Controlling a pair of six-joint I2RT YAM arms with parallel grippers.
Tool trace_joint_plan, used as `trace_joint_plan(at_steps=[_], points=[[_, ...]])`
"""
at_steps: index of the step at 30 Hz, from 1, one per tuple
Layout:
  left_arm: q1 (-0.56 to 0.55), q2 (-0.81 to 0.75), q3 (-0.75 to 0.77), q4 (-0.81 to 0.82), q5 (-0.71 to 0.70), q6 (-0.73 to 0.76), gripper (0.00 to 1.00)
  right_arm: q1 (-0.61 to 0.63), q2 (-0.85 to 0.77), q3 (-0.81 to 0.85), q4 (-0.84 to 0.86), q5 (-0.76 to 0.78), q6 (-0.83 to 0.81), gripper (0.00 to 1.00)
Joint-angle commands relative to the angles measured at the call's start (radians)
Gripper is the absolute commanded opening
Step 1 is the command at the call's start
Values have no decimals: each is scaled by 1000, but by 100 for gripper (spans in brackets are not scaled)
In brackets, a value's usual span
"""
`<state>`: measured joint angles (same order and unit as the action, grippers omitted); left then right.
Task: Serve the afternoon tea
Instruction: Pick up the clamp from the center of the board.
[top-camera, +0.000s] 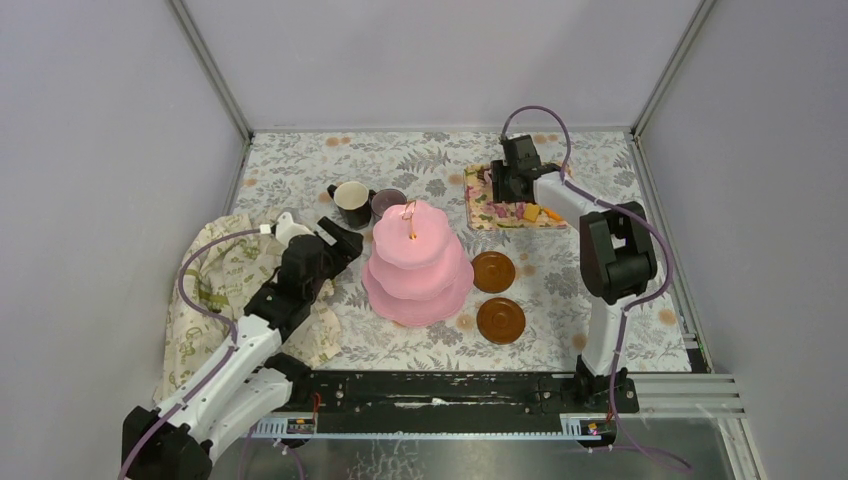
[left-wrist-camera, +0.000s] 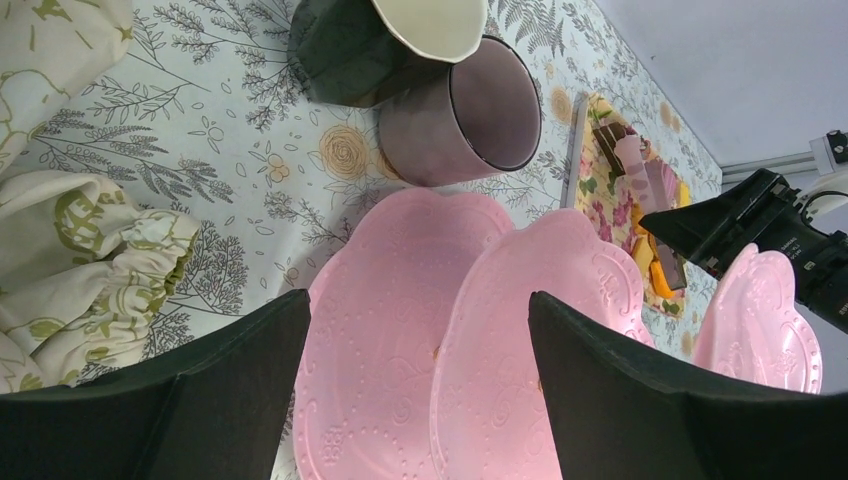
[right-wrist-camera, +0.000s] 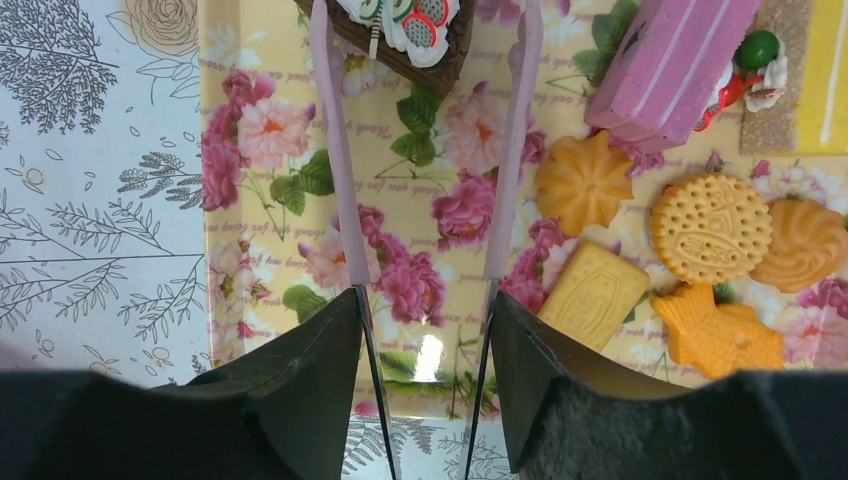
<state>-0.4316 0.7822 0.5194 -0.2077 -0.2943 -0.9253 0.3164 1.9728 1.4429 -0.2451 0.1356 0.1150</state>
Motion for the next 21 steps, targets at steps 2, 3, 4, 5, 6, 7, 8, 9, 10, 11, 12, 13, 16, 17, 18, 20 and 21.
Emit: trace_joint_plan(at_steps=[2,3,4,5,6,7,8,9,10,11,12,13,16,17,18,20,21], points=[[-6,27,12,85,3,-3,88,-16,31,68,34,-37,-22,56],[-5,30,11,89,3,-3,88,-17,39,73,36,-39,-23,56],[-6,32,11,91,2,-2,88,-19,47,78,38,-41,-24,56],[-6,34,11,92,2,-3,88,-19,54,86,39,-45,-25,56],[-6,34,13,93,5,-3,88,-21,64,94,39,-47,-27,56],[-6,35,15,92,5,-3,88,-22,70,100,41,-50,-30,56],[-6,36,16,94,6,-3,88,-23,77,107,43,-51,-33,56],[-6,36,16,95,6,-3,88,-24,82,116,42,-53,-36,56],[-7,36,18,96,6,-3,88,-24,90,123,43,-54,-38,57],[-6,38,18,96,6,-3,88,-23,96,131,41,-55,-41,57],[-6,39,19,95,5,-3,88,-24,102,139,41,-58,-42,57],[-6,41,19,97,6,-4,88,-25,108,146,40,-59,-44,57],[-6,50,19,99,4,-4,88,-28,127,169,36,-66,-49,57],[-6,52,20,100,4,-3,88,-27,132,175,36,-69,-50,57],[-6,54,20,102,4,-3,88,-28,139,181,36,-70,-52,57],[-6,59,19,103,2,-4,88,-30,153,198,30,-75,-55,56],[-6,61,19,104,1,-4,88,-31,158,202,29,-78,-56,56]])
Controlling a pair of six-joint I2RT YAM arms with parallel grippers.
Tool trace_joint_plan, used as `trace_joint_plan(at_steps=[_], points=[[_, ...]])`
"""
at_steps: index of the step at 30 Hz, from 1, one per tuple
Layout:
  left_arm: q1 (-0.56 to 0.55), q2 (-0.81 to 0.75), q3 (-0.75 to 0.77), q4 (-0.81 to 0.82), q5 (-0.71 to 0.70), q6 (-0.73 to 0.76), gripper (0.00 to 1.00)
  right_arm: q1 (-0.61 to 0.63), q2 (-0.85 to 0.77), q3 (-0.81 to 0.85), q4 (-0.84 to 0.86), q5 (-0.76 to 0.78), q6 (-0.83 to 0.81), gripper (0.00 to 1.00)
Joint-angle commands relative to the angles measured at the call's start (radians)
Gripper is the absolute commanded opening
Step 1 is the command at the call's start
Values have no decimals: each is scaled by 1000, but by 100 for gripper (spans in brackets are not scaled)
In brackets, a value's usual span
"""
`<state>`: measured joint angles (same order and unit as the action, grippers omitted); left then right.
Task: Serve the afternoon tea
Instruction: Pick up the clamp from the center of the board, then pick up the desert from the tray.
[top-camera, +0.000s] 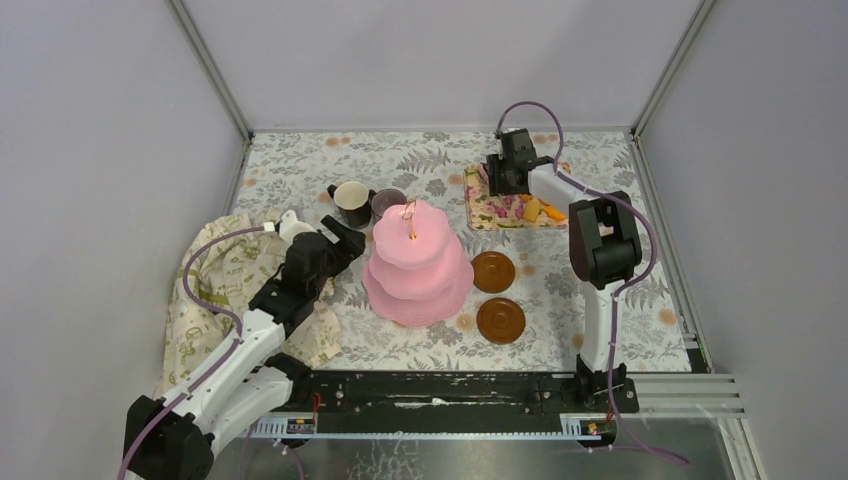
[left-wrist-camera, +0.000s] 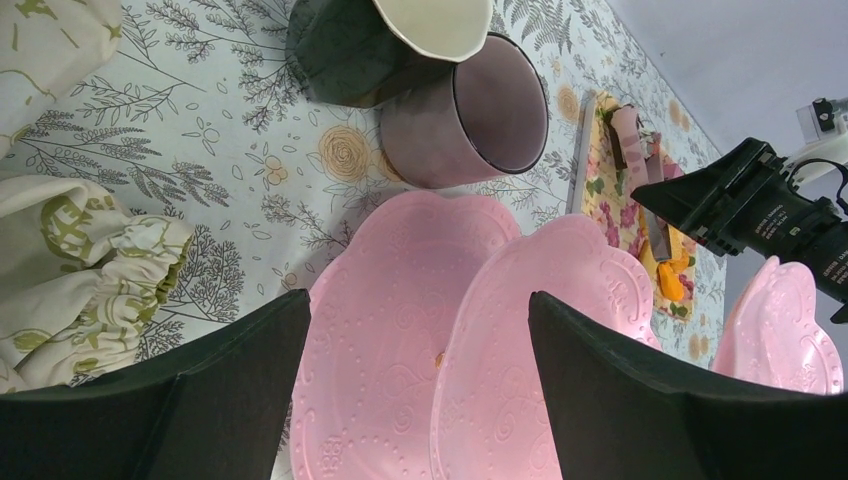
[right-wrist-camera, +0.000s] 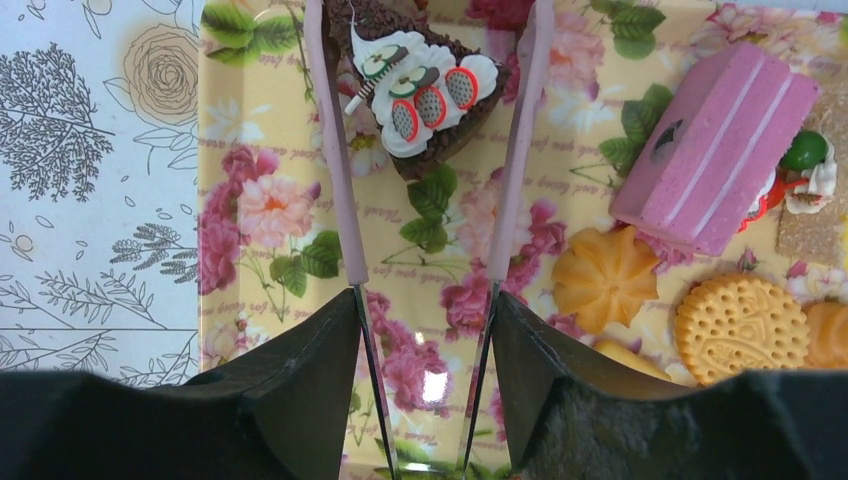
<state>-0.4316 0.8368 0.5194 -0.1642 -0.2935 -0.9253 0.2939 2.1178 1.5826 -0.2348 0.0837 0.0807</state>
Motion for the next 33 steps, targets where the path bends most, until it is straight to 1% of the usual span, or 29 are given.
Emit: trace_joint_plan(at_steps=[1,5,7,9,13,15,25,28,33], points=[[-6,9,18,63,-1,-5,88,-8,16,63,20,-28,-22,56],[-5,18,15,67,2,-11,88,-10,22,64,21,-26,-31,54],[-6,20,16,68,7,-15,88,-10,18,64,18,-29,-32,49],[-6,19,16,67,10,-18,88,-10,9,59,13,-33,-27,38],[-6,6,16,64,13,-24,88,-10,-20,21,22,-36,-14,35],[-6,-5,16,58,14,-28,88,-10,-32,7,24,-38,-11,28],[-6,-46,26,21,0,-30,88,-10,-125,-51,28,-39,20,25],[-6,-48,30,17,2,-33,87,-9,-152,-64,28,-44,32,21],[-6,-49,42,2,-5,-36,87,-2,-192,-83,16,-48,46,20]])
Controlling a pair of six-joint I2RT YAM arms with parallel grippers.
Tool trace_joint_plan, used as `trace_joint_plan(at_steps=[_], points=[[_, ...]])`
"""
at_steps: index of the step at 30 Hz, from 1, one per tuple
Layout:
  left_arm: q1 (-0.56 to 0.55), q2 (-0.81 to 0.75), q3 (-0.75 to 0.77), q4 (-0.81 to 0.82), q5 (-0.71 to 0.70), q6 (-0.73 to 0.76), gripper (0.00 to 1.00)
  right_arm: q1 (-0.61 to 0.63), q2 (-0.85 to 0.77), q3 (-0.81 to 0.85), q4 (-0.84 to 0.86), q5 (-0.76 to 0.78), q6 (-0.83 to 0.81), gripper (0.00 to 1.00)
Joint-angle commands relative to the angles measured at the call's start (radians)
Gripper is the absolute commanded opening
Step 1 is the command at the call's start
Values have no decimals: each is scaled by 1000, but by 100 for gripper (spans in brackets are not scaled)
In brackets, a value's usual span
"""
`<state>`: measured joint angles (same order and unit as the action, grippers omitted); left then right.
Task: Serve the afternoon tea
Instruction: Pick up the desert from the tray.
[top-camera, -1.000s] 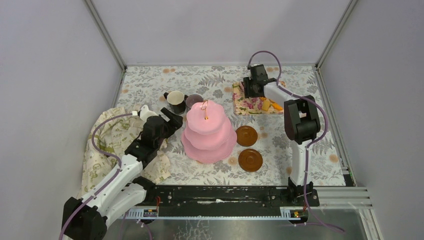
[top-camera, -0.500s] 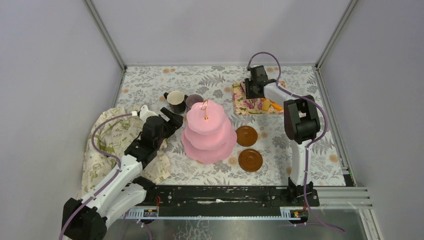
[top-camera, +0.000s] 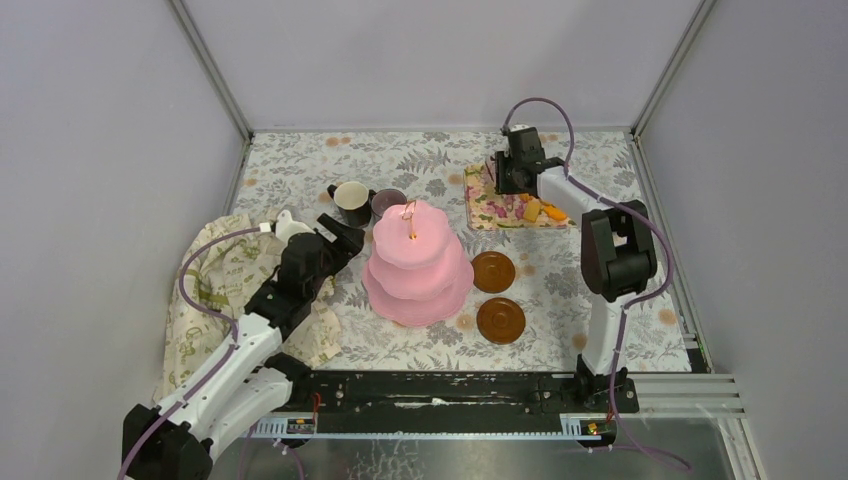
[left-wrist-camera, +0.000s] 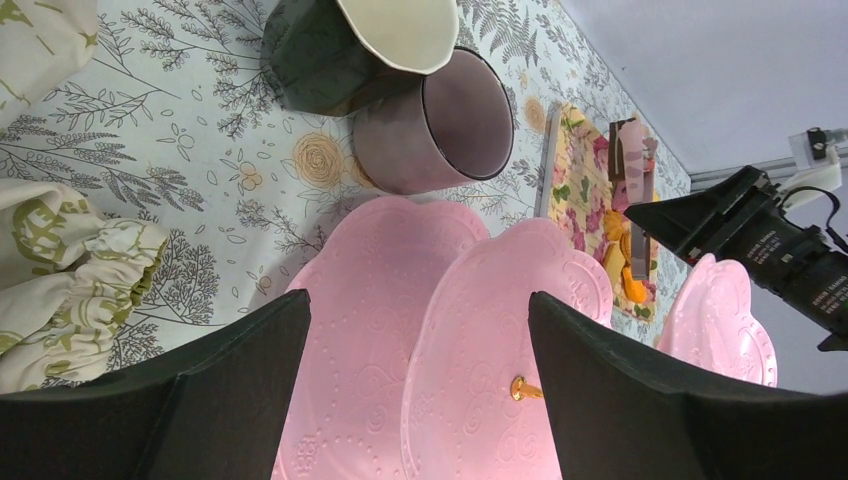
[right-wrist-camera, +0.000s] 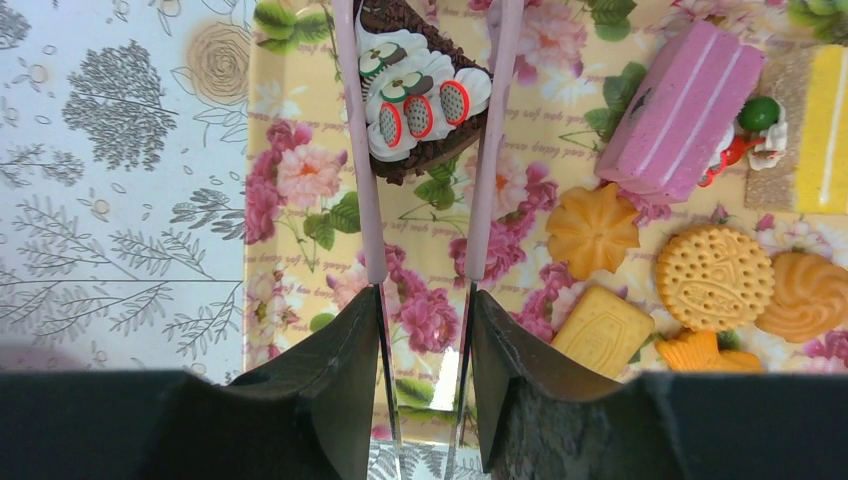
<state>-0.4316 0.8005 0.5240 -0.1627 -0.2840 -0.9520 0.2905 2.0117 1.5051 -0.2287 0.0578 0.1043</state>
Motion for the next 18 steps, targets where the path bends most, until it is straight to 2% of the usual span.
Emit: trace_joint_plan(at_steps=[1,9,18], points=[[-6,-14,39,-3,-17,-11,87,3,-94,-10,6,-23,26,20],[-6,-41,53,-32,-60,-9,87,65,-261,-156,-7,14,57,19],[-6,-48,57,-72,-49,-23,87,244,-588,-386,-92,141,113,19]])
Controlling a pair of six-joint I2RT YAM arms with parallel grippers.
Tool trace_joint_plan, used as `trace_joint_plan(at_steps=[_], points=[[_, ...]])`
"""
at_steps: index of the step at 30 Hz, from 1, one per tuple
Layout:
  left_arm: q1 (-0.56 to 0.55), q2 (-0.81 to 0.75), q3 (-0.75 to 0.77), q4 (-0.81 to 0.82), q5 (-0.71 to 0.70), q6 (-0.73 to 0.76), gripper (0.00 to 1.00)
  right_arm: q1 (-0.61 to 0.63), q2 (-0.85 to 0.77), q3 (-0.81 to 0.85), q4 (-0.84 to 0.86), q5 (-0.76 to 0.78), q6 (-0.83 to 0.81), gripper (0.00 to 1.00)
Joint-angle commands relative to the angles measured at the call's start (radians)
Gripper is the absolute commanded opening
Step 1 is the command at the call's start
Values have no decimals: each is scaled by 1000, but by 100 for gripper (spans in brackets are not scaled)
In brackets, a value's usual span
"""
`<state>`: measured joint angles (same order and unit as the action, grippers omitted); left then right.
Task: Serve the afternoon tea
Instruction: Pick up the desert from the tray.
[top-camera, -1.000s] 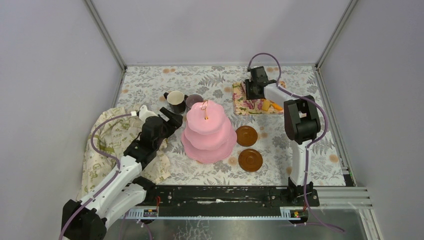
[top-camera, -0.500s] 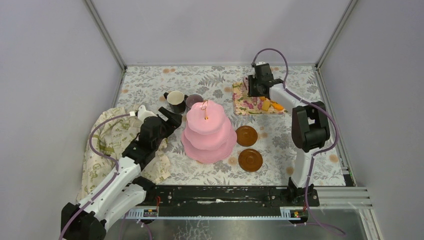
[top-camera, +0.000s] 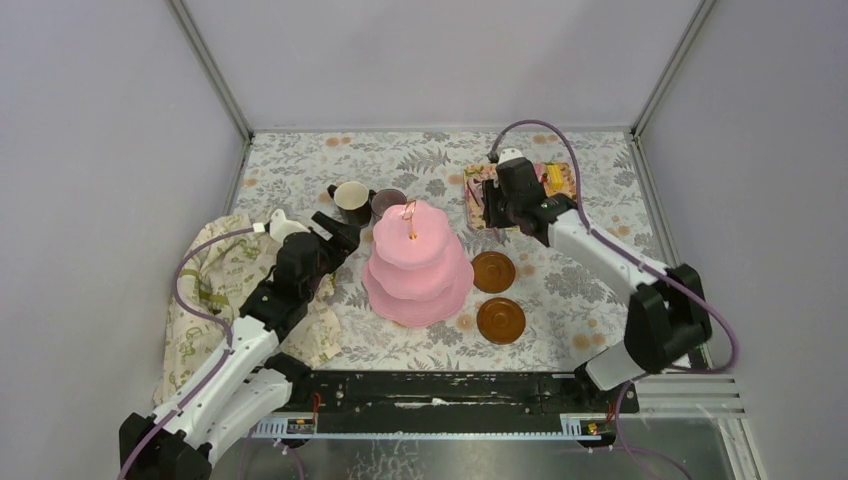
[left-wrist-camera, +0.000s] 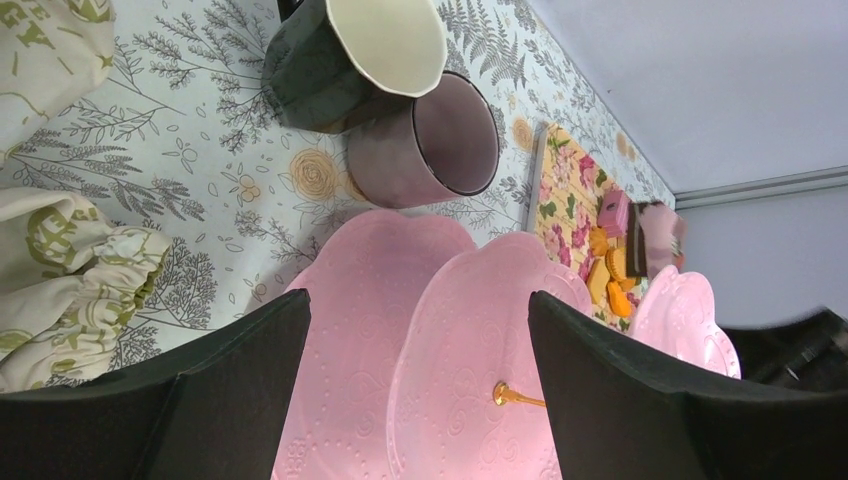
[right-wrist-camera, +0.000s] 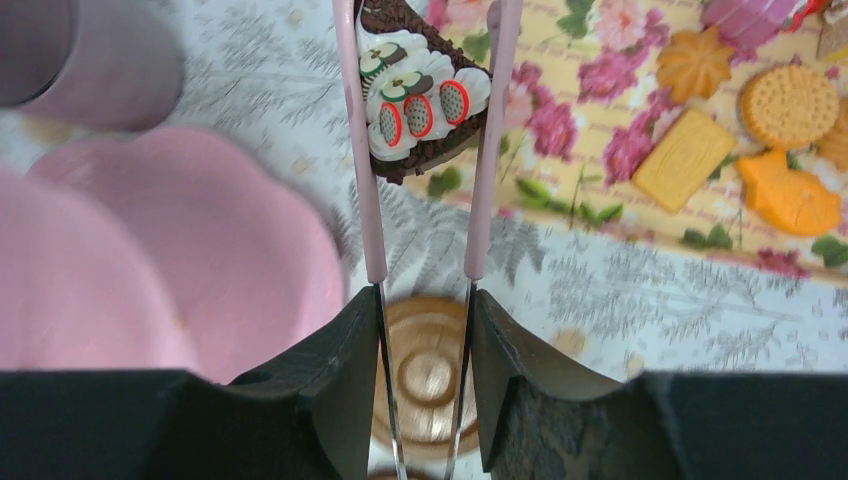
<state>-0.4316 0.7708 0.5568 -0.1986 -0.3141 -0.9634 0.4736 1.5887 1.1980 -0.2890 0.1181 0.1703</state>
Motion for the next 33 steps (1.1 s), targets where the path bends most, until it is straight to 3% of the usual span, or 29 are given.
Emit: trace_joint_plan(at_steps=[1,16,27,33], points=[[-6,-25,24,-44,-20,-11,87,78,-201,-112,-39,90,59,19],[-6,-43,20,-84,-23,10,87,237,-588,-438,-148,117,223,16],[-6,-30,3,-72,-9,9,87,420,-678,-578,-173,161,338,16],[-6,-30,-21,-60,9,-3,87,547,-646,-583,-145,208,391,16]])
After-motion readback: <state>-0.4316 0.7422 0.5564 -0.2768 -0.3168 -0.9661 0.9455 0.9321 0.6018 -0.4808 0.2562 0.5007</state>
